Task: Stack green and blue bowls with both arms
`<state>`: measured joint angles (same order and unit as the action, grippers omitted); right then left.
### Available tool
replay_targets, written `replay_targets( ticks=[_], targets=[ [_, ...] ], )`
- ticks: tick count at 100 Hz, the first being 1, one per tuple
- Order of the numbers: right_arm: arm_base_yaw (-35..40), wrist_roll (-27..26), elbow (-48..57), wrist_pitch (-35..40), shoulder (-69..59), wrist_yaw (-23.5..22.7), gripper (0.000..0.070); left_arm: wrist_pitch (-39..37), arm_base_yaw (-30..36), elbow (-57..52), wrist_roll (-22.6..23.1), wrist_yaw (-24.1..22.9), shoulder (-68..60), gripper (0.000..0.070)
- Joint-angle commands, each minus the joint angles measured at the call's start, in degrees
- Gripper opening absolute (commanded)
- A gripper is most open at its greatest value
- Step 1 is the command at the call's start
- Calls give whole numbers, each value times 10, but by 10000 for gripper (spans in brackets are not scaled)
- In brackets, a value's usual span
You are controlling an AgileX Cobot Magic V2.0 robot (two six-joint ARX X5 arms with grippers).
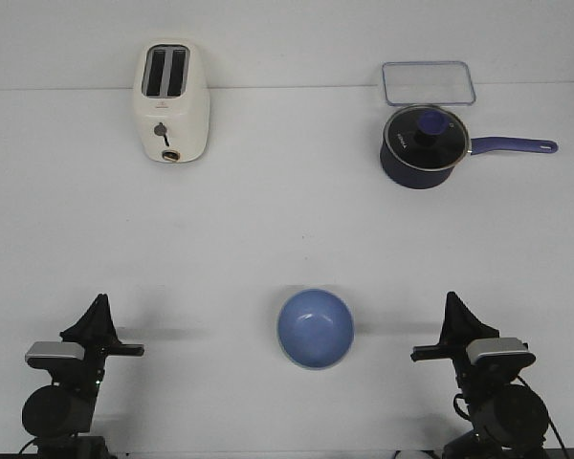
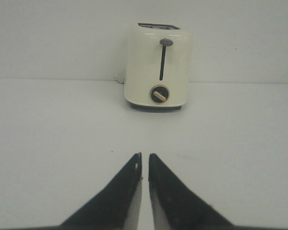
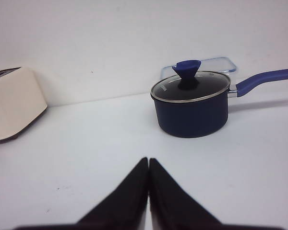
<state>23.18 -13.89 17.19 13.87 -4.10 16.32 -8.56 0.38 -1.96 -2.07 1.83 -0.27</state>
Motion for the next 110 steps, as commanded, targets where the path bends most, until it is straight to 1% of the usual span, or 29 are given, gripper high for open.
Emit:
replay_targets(
  ticks=[1, 60, 66, 73, 80, 85, 93, 100, 105, 110],
  targets=[
    [2, 3, 1, -6, 3, 2, 0, -5, 0, 12, -1, 1, 1, 15],
    [2, 7, 1, -6, 3, 2, 0, -5, 0, 12, -1, 1, 1, 15],
    [2, 35, 1, -5, 3, 3, 0, -5, 0, 12, -1, 1, 1, 15],
    [-6, 85, 0, -3, 4, 2, 0, -5, 0, 12, -1, 1, 1, 15],
    [-33, 139, -9, -13, 4, -5, 0, -5, 0, 12, -1, 1, 1, 15],
    [-61, 177, -22, -31, 4, -35, 0, -5, 0, 12, -1, 1, 1, 15],
    [-111, 234, -47, -52, 5, -101, 0, -5, 0, 12, -1, 1, 1, 15],
    [-151, 266, -67, -54, 10, -154, 0, -5, 0, 12, -1, 1, 1, 15],
    [-172, 282, -82, -53, 18, -176, 0, -5, 0, 12, -1, 1, 1, 15],
    [-185, 301, -99, -54, 28, -181, 0, -5, 0, 12, -1, 1, 1, 15]
  ],
)
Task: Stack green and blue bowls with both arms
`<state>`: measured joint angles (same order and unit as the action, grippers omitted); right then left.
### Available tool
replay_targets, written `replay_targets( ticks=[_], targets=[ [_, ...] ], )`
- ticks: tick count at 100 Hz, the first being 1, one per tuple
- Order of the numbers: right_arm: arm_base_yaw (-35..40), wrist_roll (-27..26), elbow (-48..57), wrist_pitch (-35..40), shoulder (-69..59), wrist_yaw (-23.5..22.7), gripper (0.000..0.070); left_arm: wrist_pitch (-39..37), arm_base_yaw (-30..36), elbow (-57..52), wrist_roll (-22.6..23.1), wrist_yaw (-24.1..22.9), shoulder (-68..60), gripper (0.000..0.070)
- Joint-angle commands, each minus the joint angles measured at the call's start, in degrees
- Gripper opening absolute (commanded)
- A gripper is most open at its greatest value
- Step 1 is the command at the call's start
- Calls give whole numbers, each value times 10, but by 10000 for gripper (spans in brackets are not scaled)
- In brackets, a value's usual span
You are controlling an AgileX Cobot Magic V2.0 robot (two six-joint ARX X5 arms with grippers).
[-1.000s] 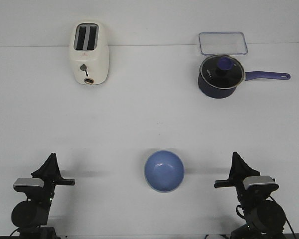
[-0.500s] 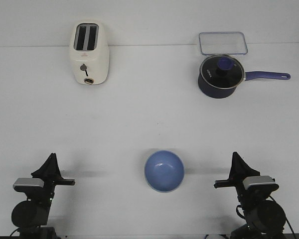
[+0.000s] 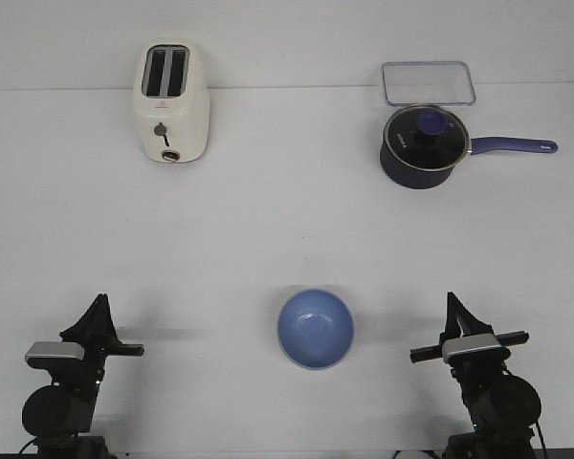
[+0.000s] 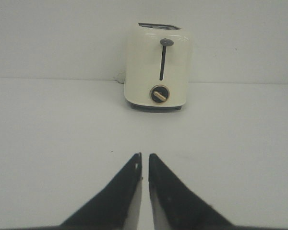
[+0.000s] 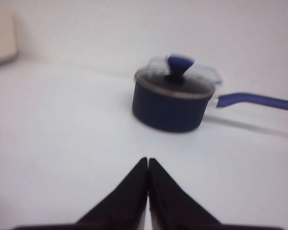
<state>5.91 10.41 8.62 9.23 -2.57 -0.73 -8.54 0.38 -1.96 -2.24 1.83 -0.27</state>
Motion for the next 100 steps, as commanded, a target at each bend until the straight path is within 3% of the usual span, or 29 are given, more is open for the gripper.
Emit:
replay_targets(
  ticks=[1, 21, 100],
  targets=[
    [-14, 61, -17, -9, 15, -10, 0, -5, 0, 12, 0, 1, 1, 15],
    [-25, 84, -79, -58, 25, -8, 0, -5, 0, 11, 0, 1, 1, 15],
    [-26, 75, -79, -66, 25, -8, 0, -5, 0, 11, 0, 1, 1, 15]
  ],
)
